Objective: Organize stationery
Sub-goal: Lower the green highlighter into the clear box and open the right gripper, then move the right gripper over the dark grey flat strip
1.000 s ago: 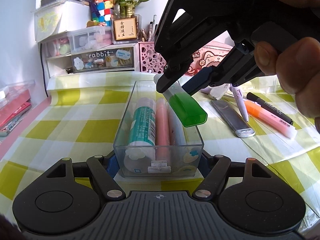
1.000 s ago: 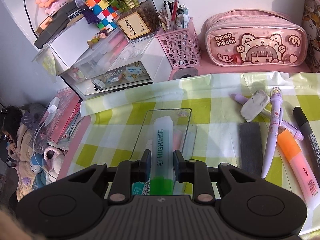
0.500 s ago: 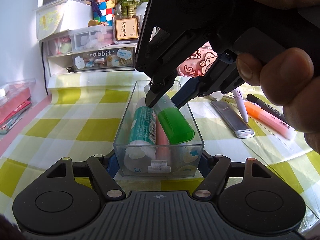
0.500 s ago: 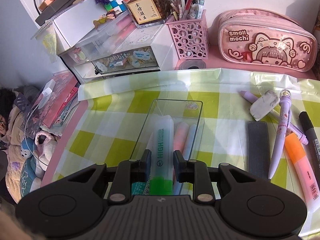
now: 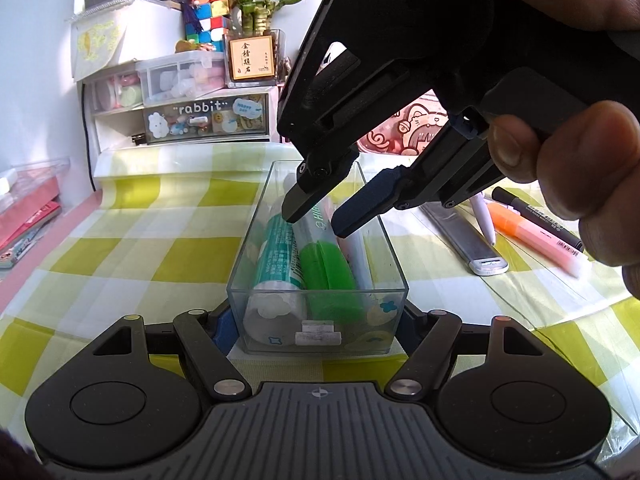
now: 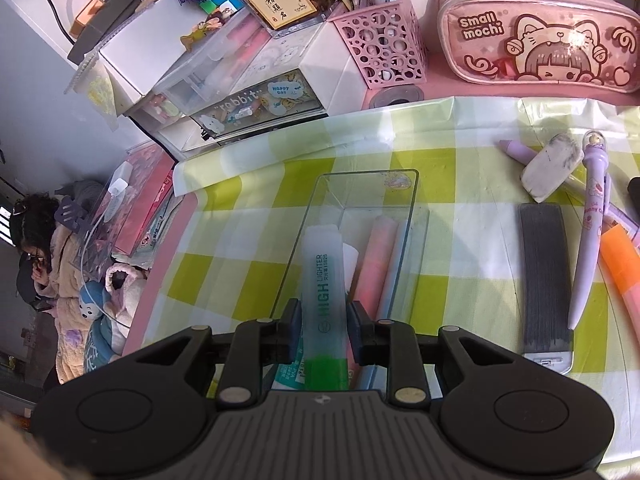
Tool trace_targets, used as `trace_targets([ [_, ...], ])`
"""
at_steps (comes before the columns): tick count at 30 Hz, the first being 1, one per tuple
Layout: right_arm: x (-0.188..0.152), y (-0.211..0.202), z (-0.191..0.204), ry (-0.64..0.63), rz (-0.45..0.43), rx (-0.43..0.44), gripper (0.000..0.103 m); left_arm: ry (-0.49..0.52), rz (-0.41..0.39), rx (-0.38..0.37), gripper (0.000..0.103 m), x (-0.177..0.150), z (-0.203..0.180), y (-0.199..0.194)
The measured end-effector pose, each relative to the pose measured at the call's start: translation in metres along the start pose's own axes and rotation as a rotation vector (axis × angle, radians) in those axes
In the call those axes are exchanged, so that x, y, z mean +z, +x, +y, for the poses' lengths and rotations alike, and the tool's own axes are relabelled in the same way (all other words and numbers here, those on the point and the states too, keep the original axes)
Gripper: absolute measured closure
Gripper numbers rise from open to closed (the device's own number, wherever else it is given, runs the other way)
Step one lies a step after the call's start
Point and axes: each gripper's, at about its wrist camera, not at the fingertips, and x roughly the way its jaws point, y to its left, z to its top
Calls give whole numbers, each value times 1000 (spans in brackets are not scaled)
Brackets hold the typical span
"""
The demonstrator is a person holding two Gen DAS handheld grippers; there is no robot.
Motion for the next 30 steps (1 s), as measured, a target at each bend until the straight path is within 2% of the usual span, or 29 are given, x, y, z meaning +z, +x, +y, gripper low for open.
trace_targets([
  [2, -2, -3, 2, -46, -2, -3, 94, 0, 0, 0, 30, 0, 0, 0],
  [3, -4, -3, 4, -62, -3, -10, 99, 0, 0, 0, 30, 0, 0, 0],
  [6, -7, -7, 4, -68, -22, -12, 103, 0, 0, 0, 30, 0, 0, 0],
  [8, -7, -8, 2, -56, -12, 20, 103, 0, 0, 0, 30, 0, 0, 0],
  [15, -7, -8, -4, -58, 31, 45, 103, 1, 0, -1, 30, 0, 0, 0],
  [17, -7, -13, -10, -41, 4, 36, 103, 1, -2, -1, 30, -1, 0, 0],
  [20, -6, -25, -14, -42, -44, 74, 103, 1, -2, -1, 30, -1, 0, 0],
  [22, -5, -37, -16, -83, -110, 29, 103, 1, -2, -1, 30, -1, 0, 0],
  [24, -2, -45, -23, -97, -153, -53, 98, 0, -2, 0, 30, -1, 0, 0],
  [30, 5, -50, -68, -29, -173, -200, 92, 0, -1, 0, 30, -1, 0, 0],
])
